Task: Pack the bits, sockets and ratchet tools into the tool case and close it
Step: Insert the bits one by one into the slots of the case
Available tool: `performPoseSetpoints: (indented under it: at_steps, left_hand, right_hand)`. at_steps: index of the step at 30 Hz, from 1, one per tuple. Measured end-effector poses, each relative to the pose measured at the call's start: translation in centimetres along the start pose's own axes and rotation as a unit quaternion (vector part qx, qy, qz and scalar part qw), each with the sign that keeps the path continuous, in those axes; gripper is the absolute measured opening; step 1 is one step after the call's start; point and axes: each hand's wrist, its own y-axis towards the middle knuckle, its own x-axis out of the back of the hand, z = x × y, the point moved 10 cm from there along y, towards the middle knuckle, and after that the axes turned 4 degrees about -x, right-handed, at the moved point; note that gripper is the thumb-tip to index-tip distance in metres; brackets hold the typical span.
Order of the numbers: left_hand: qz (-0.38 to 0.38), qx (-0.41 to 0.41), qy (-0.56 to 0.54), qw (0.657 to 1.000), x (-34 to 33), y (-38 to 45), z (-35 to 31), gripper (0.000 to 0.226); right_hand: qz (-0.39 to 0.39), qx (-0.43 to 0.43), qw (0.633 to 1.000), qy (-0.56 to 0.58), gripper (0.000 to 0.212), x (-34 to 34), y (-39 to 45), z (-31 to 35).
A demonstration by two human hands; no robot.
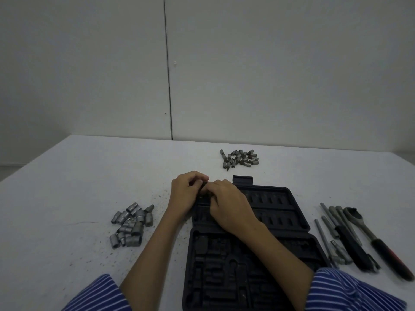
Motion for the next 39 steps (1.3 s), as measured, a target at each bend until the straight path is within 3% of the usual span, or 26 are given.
performPoseSetpoints:
  at_steps: [17, 39]
  left_hand:
    - [0.001, 0.002, -0.010, 1.000, 0.0, -0.2, -0.2, 0.028]
    - [0.058, -0.069, 0.165, 0.982, -2.1, 1.1, -2.8, 0.025]
  right_hand:
    - [0.000, 0.008, 1.000, -0.001, 0.033, -0.2, 0.0, -0.1]
    - [0.027, -0.050, 0.993, 0.101, 0.028, 1.6, 1.8, -2.7]
